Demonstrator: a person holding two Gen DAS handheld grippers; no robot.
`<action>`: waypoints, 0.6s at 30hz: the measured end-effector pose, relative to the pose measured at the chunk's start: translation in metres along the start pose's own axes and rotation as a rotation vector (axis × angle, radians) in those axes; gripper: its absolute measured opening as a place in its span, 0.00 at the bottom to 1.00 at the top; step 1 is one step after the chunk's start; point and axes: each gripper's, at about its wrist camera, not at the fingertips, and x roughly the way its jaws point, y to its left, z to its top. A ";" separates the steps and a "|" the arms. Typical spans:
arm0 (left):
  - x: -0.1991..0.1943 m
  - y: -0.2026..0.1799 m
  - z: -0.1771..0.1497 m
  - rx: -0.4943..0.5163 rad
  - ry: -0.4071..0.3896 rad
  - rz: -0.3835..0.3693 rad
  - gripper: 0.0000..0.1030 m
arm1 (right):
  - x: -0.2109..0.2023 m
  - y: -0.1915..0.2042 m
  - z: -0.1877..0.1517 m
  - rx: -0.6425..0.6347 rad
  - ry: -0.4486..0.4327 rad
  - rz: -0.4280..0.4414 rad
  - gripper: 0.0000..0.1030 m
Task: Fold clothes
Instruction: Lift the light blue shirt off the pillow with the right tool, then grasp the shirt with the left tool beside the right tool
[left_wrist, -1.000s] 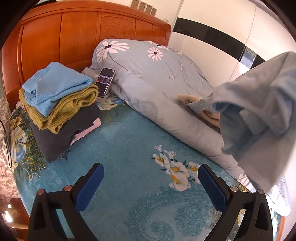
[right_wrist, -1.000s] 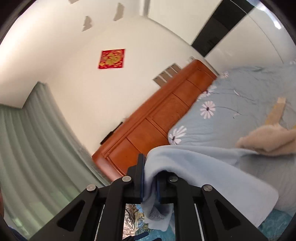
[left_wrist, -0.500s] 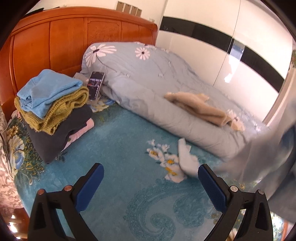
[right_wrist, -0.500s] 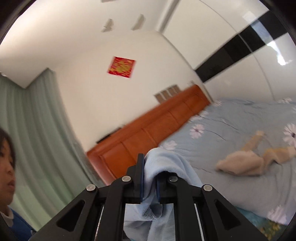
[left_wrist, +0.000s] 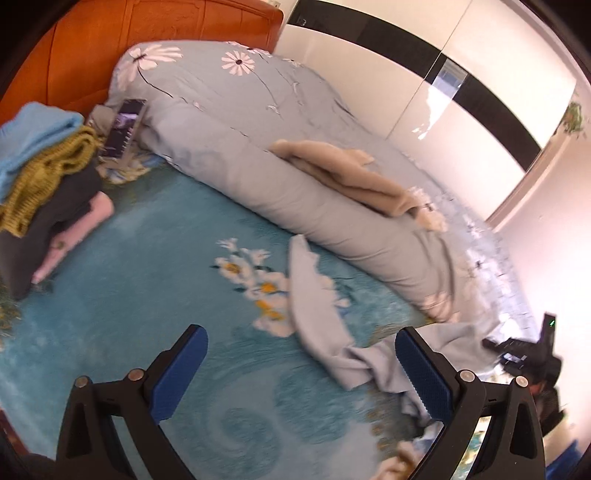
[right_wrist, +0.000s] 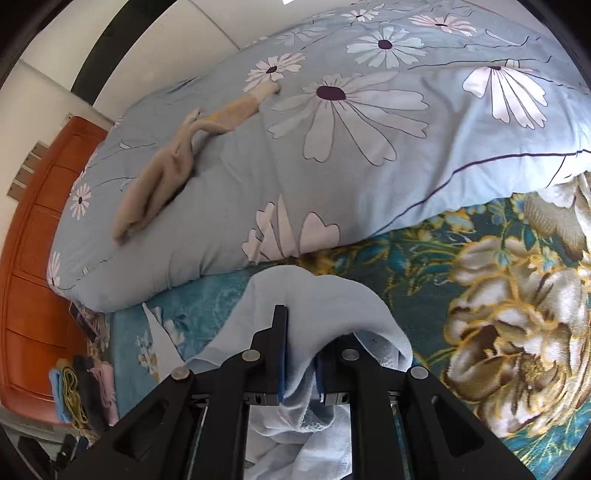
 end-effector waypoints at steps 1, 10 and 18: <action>0.006 -0.008 0.000 0.029 0.004 0.008 1.00 | -0.006 -0.005 -0.001 -0.022 0.004 -0.012 0.32; 0.086 -0.112 -0.030 0.478 0.165 0.038 1.00 | -0.039 0.025 -0.051 -0.502 -0.008 -0.219 0.55; 0.113 -0.145 -0.057 0.630 0.231 0.054 1.00 | 0.042 0.086 -0.080 -0.951 0.082 -0.270 0.56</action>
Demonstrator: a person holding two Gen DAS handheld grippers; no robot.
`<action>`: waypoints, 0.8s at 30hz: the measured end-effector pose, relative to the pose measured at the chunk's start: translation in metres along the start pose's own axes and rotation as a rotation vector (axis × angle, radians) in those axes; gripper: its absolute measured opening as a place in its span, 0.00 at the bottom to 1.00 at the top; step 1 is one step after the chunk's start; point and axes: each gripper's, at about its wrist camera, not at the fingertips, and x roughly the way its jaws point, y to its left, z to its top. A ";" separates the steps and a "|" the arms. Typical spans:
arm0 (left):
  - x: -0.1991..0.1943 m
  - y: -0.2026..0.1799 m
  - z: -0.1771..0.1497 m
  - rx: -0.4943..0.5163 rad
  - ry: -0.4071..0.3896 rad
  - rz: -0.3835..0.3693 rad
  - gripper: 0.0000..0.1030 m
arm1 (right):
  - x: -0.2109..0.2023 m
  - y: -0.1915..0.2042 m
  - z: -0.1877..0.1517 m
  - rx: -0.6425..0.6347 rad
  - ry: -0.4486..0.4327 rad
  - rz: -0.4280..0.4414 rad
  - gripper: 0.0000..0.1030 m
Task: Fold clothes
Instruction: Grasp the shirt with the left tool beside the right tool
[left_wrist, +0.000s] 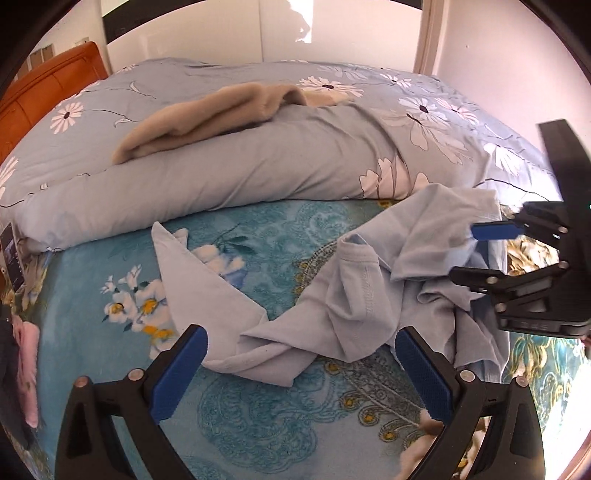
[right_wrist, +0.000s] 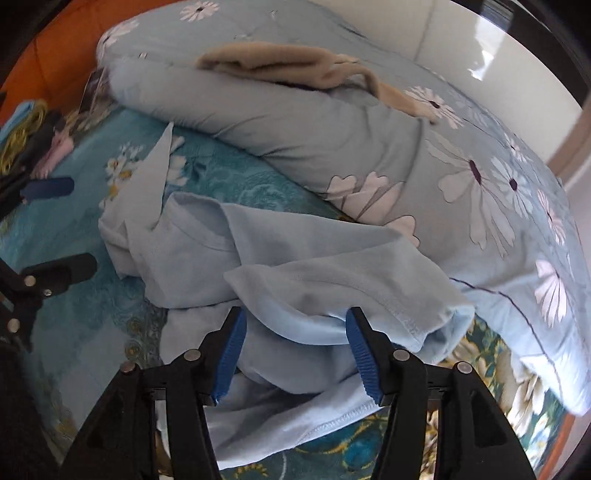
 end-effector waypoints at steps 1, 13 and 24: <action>0.002 0.001 0.000 -0.004 0.004 -0.001 1.00 | 0.007 0.003 0.001 -0.038 0.014 -0.021 0.56; 0.041 -0.013 0.017 0.003 0.093 -0.063 1.00 | -0.036 -0.032 -0.004 0.140 -0.047 -0.035 0.09; 0.052 -0.014 0.019 -0.028 0.123 -0.096 0.95 | -0.156 -0.069 -0.019 0.401 -0.325 0.116 0.08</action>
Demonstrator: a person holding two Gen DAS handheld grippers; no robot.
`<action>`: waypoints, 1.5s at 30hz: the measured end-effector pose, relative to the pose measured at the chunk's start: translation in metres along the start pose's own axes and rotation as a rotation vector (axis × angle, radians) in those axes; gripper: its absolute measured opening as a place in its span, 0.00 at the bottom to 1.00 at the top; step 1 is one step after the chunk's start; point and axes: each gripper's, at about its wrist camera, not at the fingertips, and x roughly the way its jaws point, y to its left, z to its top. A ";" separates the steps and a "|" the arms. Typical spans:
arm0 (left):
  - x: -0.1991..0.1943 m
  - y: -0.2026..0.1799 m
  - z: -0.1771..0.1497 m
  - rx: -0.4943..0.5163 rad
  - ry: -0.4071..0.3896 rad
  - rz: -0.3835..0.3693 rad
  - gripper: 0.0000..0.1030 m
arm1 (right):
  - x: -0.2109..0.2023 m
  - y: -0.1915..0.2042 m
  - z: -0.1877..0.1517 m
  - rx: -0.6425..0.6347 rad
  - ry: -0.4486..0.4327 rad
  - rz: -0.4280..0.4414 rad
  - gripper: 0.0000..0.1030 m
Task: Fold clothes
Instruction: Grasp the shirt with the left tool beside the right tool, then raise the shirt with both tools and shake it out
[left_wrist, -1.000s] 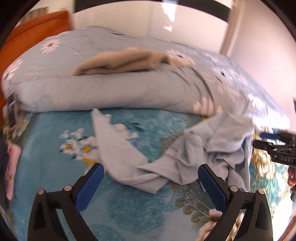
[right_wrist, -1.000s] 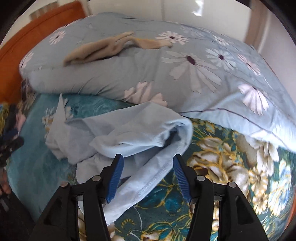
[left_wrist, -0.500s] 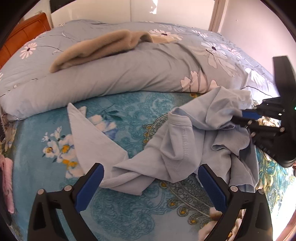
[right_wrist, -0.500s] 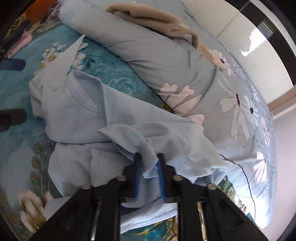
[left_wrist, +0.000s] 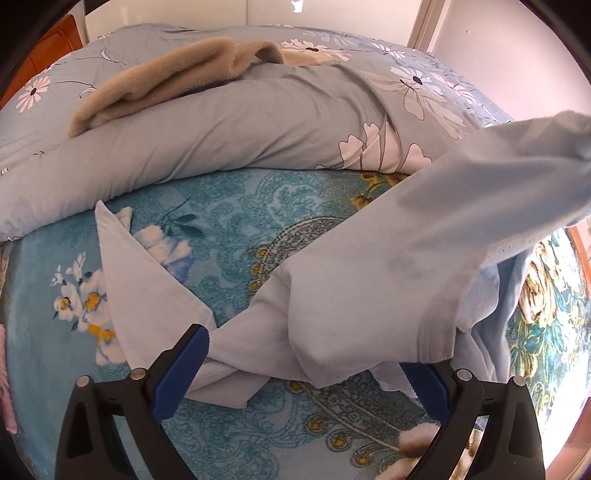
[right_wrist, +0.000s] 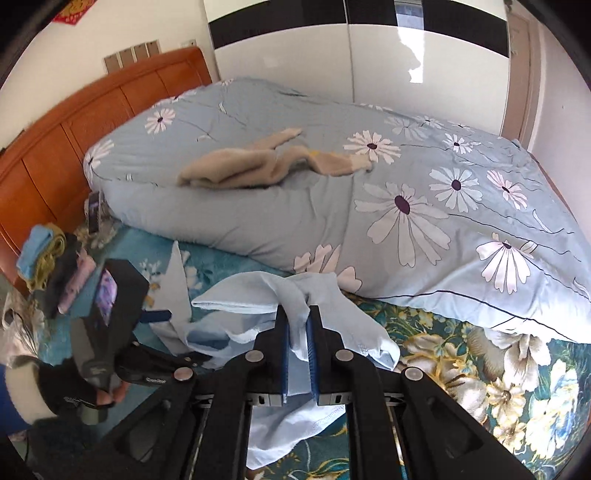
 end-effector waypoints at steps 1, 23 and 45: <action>-0.001 0.000 0.000 -0.005 -0.003 -0.010 0.94 | -0.005 0.002 0.004 0.005 -0.017 0.012 0.08; -0.131 0.050 0.002 -0.171 -0.275 -0.062 0.03 | -0.057 0.034 0.039 0.010 -0.210 0.100 0.06; -0.516 0.095 -0.123 -0.066 -0.923 0.384 0.03 | -0.240 0.122 0.042 -0.148 -0.581 0.348 0.05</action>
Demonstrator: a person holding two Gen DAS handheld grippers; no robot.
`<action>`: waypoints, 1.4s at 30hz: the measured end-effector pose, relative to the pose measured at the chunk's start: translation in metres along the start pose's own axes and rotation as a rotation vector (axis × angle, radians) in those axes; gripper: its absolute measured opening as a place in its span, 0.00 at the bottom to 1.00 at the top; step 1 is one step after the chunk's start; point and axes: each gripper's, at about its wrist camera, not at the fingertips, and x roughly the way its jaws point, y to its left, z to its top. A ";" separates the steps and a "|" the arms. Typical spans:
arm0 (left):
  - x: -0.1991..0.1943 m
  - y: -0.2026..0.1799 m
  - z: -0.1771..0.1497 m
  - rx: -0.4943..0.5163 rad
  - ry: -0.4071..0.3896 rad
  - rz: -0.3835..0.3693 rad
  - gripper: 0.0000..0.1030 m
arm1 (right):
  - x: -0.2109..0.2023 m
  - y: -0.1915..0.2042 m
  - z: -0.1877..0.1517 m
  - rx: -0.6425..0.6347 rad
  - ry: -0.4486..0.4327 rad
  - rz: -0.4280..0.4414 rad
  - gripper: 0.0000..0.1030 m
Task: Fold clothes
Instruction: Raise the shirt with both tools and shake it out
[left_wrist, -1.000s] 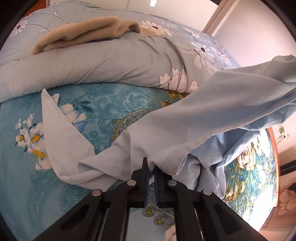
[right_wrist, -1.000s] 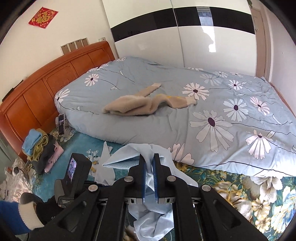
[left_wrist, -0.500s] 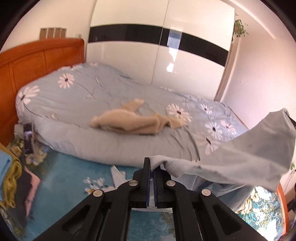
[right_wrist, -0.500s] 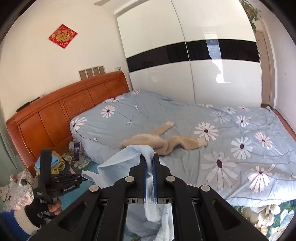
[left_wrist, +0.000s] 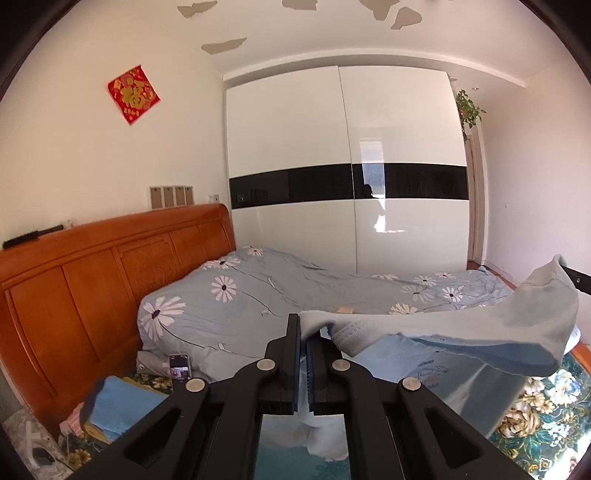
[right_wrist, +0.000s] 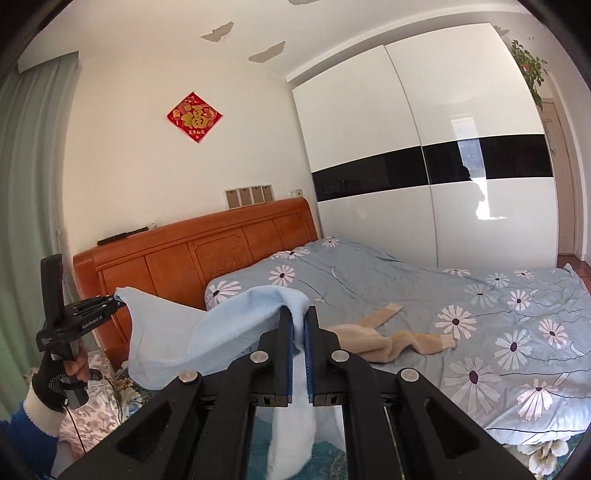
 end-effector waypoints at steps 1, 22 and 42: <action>-0.009 0.002 0.002 0.006 -0.010 0.005 0.03 | -0.006 0.005 0.003 -0.009 -0.011 0.009 0.05; 0.320 -0.026 -0.250 -0.172 0.792 -0.028 0.03 | 0.224 -0.131 -0.170 0.275 0.572 -0.247 0.05; 0.437 -0.029 -0.317 -0.317 1.024 -0.086 0.17 | 0.357 -0.239 -0.258 0.428 0.822 -0.475 0.05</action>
